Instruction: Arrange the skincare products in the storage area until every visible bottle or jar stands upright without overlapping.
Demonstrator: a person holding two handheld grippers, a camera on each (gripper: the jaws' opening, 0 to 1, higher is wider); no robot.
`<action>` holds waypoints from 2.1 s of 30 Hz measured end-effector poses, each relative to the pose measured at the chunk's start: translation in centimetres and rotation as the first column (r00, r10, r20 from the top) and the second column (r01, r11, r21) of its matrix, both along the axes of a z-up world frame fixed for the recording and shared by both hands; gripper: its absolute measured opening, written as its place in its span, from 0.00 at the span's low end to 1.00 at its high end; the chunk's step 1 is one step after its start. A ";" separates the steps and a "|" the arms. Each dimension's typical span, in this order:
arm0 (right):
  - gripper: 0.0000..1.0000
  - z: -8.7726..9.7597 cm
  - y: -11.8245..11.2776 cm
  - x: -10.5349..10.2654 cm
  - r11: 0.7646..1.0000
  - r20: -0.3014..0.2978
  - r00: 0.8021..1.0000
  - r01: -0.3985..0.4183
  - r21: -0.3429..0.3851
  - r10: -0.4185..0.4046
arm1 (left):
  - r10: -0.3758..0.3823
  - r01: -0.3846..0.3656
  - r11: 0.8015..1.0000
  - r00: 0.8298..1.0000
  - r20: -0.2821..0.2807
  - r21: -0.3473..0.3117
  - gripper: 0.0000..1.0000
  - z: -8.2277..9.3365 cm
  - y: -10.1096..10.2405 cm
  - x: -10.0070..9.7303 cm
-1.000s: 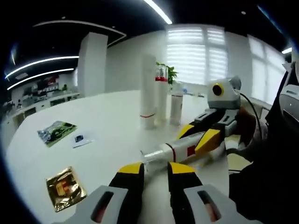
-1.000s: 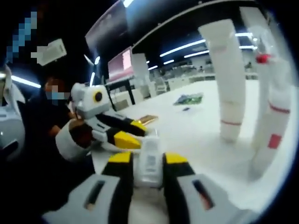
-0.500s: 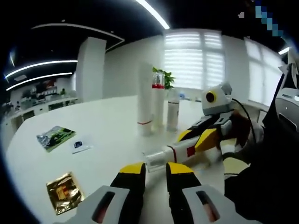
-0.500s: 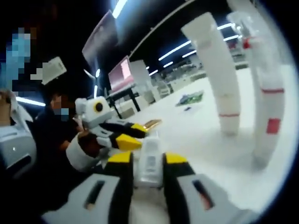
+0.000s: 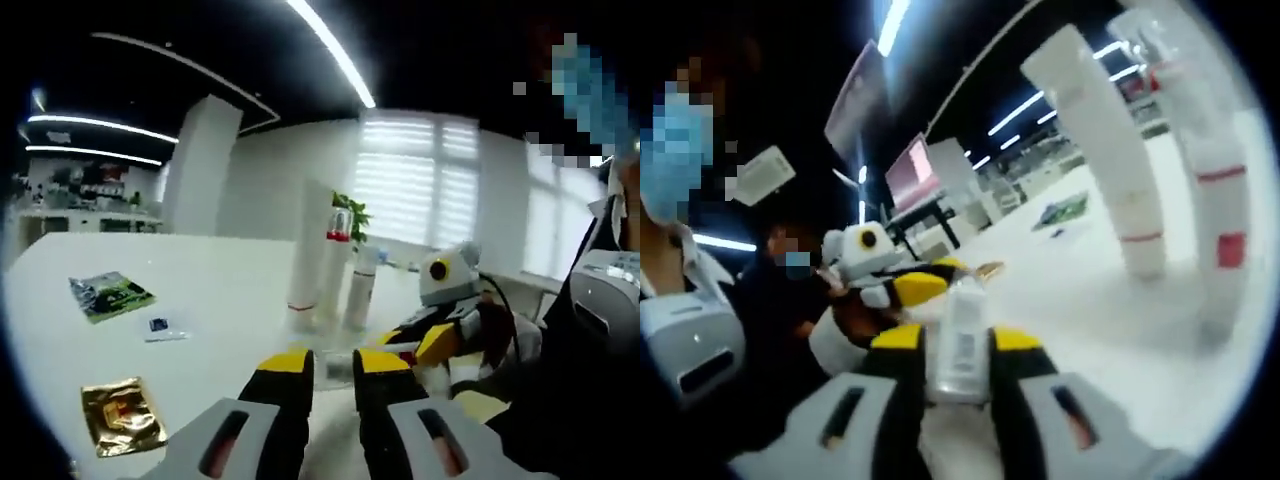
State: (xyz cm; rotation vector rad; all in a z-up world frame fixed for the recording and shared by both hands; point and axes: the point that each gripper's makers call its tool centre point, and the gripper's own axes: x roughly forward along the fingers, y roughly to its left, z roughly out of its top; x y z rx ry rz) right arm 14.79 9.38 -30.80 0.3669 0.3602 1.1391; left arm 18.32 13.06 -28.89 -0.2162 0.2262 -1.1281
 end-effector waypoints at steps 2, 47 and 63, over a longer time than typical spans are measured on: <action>0.24 -0.1 0.3 -0.1 1.000 0.000 1.000 0.008 -0.007 -0.008 | 0.009 -0.009 1.000 1.000 0.001 -0.002 0.12 0.1 0.0 0.2; 0.37 -2.2 0.3 0.6 0.937 0.319 0.947 0.088 -0.339 0.027 | -0.022 0.015 0.975 0.999 0.025 0.224 0.42 -3.0 1.8 0.0; 0.25 -3.6 0.3 1.3 0.896 0.316 0.949 0.119 -0.428 0.025 | -0.032 0.022 0.952 0.999 0.027 0.305 0.41 -4.1 2.3 -0.1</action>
